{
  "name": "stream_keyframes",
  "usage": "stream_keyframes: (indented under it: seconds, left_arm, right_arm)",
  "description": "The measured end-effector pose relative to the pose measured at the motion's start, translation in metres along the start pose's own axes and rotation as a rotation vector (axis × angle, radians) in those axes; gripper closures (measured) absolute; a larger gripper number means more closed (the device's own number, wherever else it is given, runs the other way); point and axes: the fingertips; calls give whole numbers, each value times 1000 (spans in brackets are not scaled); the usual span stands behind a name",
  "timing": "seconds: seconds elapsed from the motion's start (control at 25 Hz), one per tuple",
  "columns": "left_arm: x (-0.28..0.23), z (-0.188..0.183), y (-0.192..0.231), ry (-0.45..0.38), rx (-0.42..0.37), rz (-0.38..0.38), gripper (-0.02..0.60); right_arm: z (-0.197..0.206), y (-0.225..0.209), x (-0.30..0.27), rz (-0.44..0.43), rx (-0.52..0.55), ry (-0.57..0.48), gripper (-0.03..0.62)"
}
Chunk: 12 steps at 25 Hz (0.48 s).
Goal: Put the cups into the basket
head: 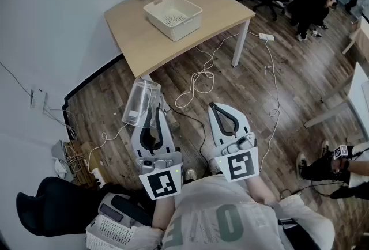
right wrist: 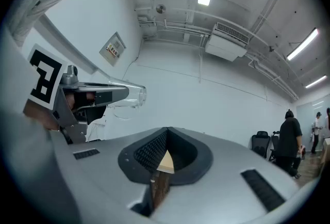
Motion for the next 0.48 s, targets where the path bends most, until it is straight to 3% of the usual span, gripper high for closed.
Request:
stream_keyframes:
  seconds: [0.32, 0.48]
  left_arm:
    - [-4, 3, 2, 3, -20, 15, 526]
    - [-4, 5, 2, 10, -35, 21, 528]
  right_arm:
    - [8, 7, -2, 16, -124, -10, 595]
    - [27, 14, 0, -67, 199, 117, 595]
Point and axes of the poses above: the fingertips, and each gripper's own axes: x backward along the fingers, y to its left, z out of its underside, and after that the axes turned 11 degrees about -y, right-handed
